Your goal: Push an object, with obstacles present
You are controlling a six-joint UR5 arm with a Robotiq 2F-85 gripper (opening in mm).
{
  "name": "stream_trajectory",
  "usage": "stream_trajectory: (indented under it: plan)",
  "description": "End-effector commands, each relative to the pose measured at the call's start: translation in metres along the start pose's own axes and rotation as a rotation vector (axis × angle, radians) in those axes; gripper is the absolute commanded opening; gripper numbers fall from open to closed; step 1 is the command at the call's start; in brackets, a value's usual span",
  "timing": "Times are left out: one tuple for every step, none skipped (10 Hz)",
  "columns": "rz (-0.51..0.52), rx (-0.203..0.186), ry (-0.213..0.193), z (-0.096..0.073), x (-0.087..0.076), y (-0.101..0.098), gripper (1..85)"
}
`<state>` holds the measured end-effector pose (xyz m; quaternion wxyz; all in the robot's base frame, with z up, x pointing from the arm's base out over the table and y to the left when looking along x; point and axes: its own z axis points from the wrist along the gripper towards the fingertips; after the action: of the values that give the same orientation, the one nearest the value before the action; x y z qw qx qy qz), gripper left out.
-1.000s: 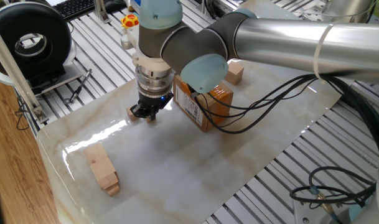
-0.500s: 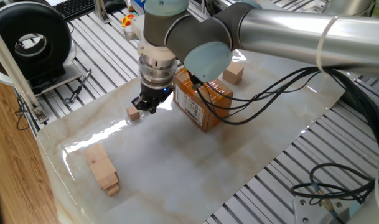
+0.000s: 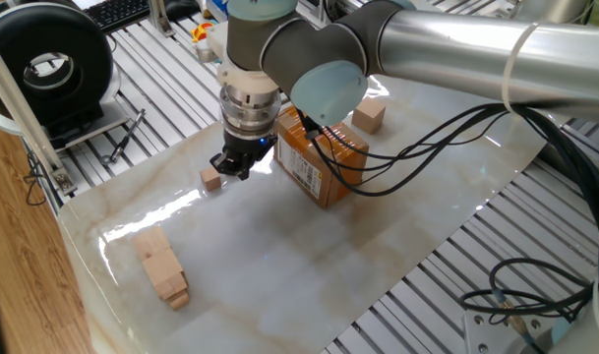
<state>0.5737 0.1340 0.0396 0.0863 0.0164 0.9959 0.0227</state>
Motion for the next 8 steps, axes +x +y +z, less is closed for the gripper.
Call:
stream_trajectory:
  plan:
    - [0.019,-0.02,-0.008,-0.0031,-0.0016,0.0064,11.0]
    - [0.019,-0.017,-0.027,-0.0032,-0.0064,0.0058,11.0]
    - [0.023,-0.013,-0.027,-0.0032,-0.0064,0.0046,11.0]
    - [0.025,-0.011,-0.024,-0.0031,-0.0057,0.0042,10.7]
    - [0.028,-0.01,-0.024,-0.0031,-0.0057,0.0038,10.7]
    - [0.028,-0.01,-0.024,-0.0031,-0.0057,0.0038,10.7]
    - [0.031,-0.01,-0.026,-0.0031,-0.0061,0.0038,10.7]
    - [0.031,-0.001,-0.021,-0.0031,-0.005,0.0014,10.0]
